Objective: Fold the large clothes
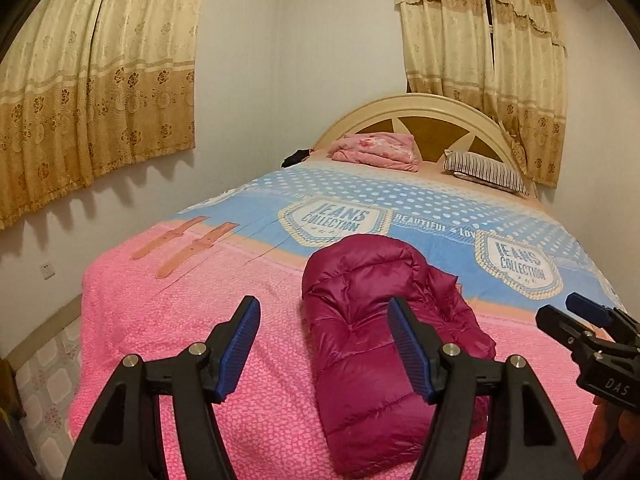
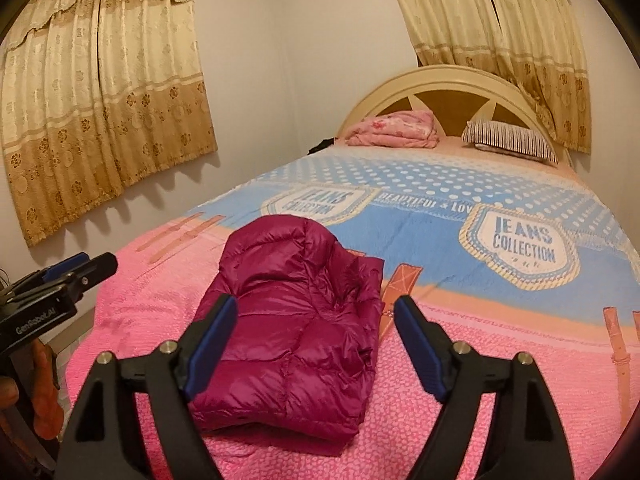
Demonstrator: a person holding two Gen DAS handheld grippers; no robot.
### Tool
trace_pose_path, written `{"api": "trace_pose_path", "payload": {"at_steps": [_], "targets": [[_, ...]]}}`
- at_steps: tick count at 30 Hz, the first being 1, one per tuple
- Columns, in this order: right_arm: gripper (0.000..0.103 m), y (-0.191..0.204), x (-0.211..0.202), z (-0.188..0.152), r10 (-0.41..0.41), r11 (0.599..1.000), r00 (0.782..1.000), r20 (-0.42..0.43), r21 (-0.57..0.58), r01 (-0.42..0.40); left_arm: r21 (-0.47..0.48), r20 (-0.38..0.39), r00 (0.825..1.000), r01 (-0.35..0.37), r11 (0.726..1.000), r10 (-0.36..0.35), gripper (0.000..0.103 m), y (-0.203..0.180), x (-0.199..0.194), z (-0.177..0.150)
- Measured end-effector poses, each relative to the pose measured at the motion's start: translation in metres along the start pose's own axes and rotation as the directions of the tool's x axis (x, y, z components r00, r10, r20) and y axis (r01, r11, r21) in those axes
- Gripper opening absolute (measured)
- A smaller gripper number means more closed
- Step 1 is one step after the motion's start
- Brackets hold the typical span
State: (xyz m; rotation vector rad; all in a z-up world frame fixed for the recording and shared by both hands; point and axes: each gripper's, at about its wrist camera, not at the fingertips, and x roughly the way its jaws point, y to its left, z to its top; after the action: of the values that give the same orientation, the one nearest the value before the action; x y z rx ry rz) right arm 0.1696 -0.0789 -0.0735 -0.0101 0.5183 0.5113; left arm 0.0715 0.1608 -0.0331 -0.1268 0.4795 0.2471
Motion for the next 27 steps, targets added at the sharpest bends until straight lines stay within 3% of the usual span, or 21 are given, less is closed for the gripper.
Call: {"api": "trace_pose_path", "payload": {"at_steps": [27], "targets": [[0.084,0.0051,-0.0063,-0.0053,0.025,1.0,1.0,0.005,-0.001,-0.025,-0.002,-0.01,1.0,-0.003,1.0,0.003,0.067,-0.0001,0.0032,-0.001]]}}
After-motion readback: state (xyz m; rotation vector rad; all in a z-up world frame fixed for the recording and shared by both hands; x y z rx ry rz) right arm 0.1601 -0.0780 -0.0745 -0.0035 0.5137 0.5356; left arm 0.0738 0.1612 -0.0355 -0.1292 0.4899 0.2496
